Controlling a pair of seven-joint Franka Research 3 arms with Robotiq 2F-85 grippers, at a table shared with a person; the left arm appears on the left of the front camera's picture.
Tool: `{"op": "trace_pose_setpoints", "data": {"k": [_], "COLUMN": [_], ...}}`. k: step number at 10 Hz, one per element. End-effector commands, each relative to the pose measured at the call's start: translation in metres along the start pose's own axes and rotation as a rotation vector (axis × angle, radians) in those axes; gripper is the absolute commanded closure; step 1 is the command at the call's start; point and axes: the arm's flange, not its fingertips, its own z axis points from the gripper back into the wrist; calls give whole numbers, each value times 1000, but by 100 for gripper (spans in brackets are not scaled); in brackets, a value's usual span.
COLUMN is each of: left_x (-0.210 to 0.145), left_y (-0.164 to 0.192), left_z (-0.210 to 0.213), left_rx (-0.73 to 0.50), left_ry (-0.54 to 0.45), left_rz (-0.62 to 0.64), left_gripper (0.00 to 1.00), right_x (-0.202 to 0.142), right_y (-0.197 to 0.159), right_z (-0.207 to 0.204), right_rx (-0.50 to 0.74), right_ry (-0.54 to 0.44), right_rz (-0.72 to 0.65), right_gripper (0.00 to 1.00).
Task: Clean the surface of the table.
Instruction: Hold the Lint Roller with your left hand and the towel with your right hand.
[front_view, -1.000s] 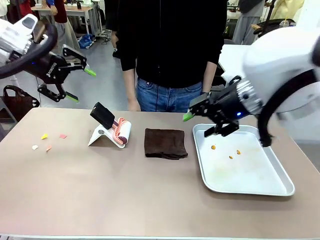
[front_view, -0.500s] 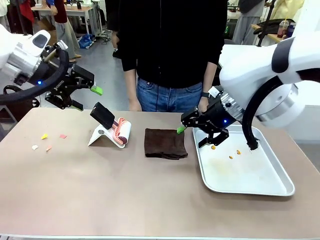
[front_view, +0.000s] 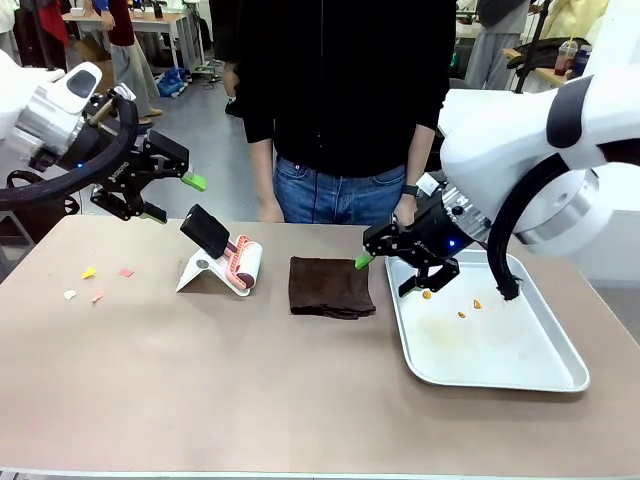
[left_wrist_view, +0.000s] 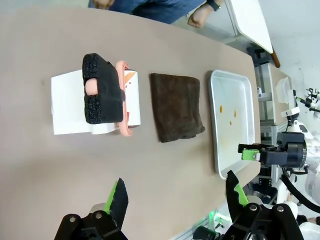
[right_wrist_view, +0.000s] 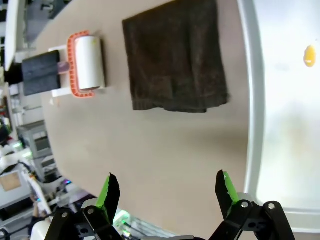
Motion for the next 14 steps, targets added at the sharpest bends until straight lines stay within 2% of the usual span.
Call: {"op": "trace_pose_setpoints", "data": {"k": [1, 3, 4, 8, 10, 14], "left_x": [14, 34, 37, 46, 47, 61], "left_y": [6, 16, 20, 50, 54, 71], "left_z": [-20, -54, -65, -79, -88, -105], "left_rx": [37, 115, 153, 236, 172, 60], "left_ry": [15, 61, 62, 38, 48, 62], "left_rz": [-12, -12, -9, -42, -5, 76], "left_gripper": [0, 0, 0, 0, 0, 0], "right_x": [-1, 31, 42, 70, 75, 78], "right_y": [17, 37, 48, 61, 61, 75], "right_z": [-4, -25, -37, -79, -86, -99], "right_rx": [-156, -188, -230, -272, -261, -321], "right_ry": [-42, 30, 17, 103, 120, 112], "right_rz": [7, 49, 36, 20, 10, 21], "right_gripper": [0, 0, 0, 0, 0, 0]}}
